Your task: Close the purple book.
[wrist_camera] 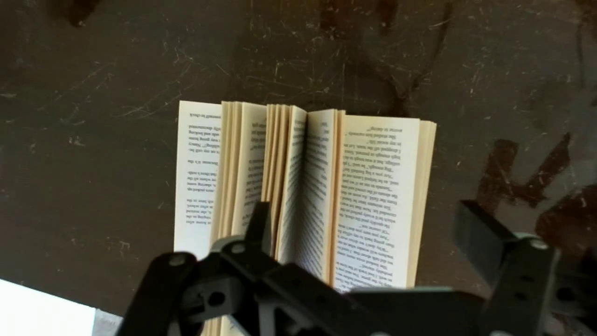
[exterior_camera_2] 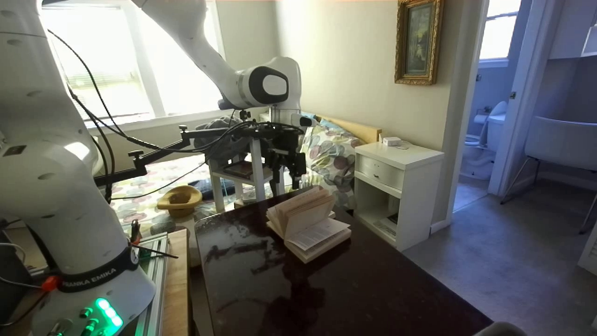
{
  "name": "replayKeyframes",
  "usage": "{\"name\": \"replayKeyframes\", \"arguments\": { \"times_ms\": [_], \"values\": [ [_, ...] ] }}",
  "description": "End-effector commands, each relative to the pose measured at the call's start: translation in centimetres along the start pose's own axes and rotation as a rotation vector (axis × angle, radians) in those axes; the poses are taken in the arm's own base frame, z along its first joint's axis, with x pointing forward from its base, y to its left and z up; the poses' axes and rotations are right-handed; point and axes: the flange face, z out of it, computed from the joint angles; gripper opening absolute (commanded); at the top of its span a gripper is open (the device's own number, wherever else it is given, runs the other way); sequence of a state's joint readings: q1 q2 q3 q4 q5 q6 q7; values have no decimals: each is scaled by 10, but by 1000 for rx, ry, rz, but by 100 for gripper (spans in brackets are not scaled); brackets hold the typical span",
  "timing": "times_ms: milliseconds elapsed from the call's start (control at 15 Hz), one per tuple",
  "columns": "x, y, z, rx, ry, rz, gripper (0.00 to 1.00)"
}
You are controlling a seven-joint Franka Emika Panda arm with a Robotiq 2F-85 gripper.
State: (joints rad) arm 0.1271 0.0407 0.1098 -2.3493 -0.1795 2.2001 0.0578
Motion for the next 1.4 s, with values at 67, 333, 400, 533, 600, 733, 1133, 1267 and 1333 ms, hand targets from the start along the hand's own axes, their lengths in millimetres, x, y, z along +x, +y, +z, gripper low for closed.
{"name": "replayKeyframes", "arguments": {
  "times_ms": [67,333,400,533,600,733,1133,1267,1333],
  "values": [
    [0,19,15,-11,-1,65,100],
    [0,37,31,-2,-18,104,100],
    [0,42,35,-1,-18,111,100],
    [0,51,43,3,-23,129,100],
    [0,54,46,5,-25,137,100],
    [1,59,52,16,-21,150,100],
    [5,59,67,55,-1,163,100],
    [7,58,71,58,4,163,100],
    [8,57,73,59,7,162,100]
  ]
}}
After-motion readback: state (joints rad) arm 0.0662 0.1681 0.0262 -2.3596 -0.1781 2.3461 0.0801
